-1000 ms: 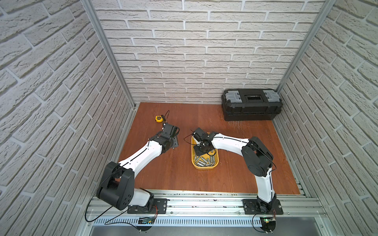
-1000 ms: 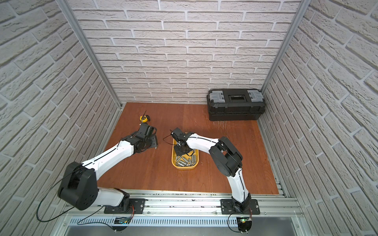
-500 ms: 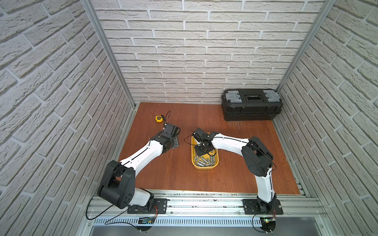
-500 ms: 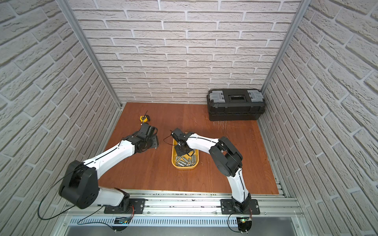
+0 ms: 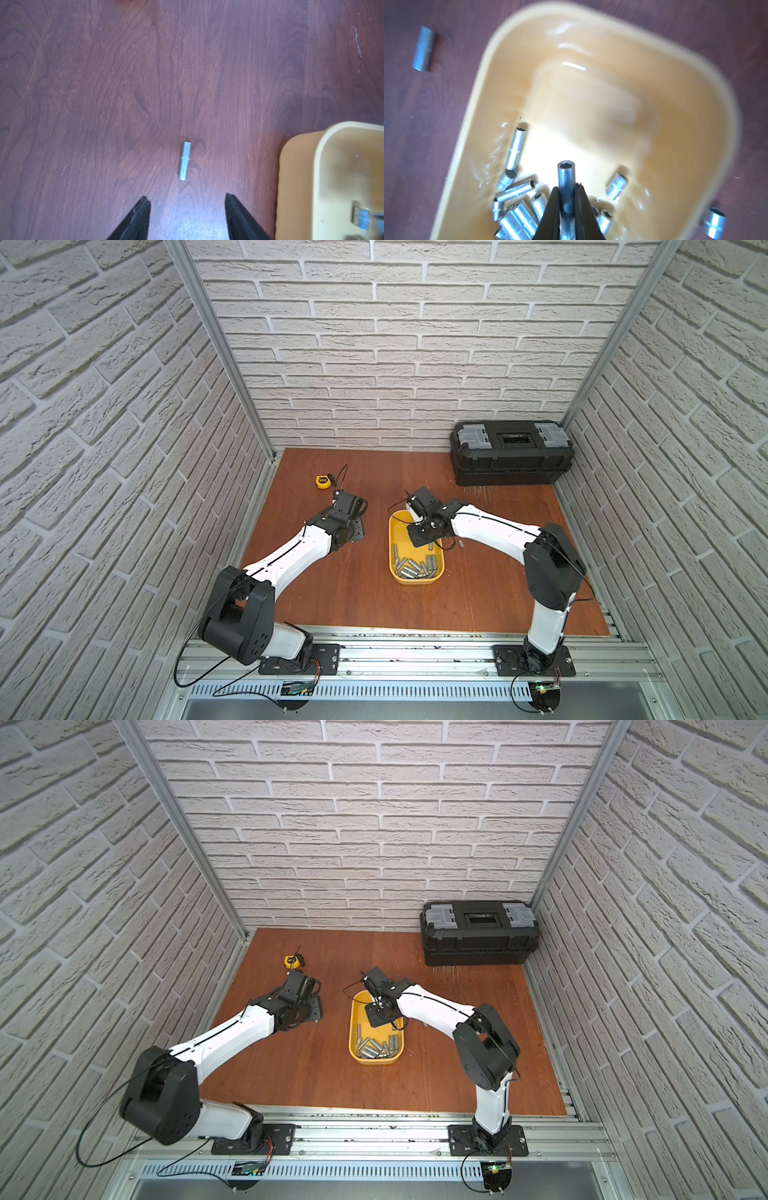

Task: Take out the socket from the storage box
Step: Pick up the socket head from the storage box, then place the socket head at the center of the board.

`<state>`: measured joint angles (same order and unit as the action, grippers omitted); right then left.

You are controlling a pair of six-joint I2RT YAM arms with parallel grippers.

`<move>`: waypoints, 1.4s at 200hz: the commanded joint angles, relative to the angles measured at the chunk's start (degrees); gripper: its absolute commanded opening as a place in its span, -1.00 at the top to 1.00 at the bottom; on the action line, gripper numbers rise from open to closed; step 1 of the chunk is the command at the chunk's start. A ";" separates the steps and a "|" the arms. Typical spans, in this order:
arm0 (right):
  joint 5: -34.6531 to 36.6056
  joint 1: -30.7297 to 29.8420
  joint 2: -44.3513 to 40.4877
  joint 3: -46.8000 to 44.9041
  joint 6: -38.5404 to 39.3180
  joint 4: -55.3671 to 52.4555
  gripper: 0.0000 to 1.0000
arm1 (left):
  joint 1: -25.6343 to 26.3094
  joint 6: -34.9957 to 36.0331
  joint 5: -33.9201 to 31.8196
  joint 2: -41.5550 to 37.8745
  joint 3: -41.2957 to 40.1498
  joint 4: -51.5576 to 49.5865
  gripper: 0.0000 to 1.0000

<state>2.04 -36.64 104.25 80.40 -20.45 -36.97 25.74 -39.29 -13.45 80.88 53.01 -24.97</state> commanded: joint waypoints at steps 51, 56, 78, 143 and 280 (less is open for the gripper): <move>3.83 14.17 -14.22 -7.76 2.95 -2.34 0.79 | 0.97 0.01 0.09 1.32 2.44 0.71 -0.23; 4.01 15.19 -14.45 -8.81 2.96 -2.27 0.79 | 0.98 -0.02 0.09 1.45 2.44 0.71 -0.23; 4.27 19.18 -14.29 -13.61 2.59 -1.01 0.79 | 1.11 -0.01 0.16 1.69 2.53 0.69 -0.23; 3.48 22.69 -6.81 -17.61 2.25 2.76 0.80 | 1.16 0.38 1.42 3.32 3.19 1.34 -0.24; 2.65 22.93 0.02 -17.30 1.73 3.66 0.62 | 1.39 0.48 2.16 4.18 2.88 1.86 -0.25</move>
<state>5.21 -13.98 103.53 63.53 -18.26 -33.89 26.76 -39.07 -11.44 84.82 54.92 -24.36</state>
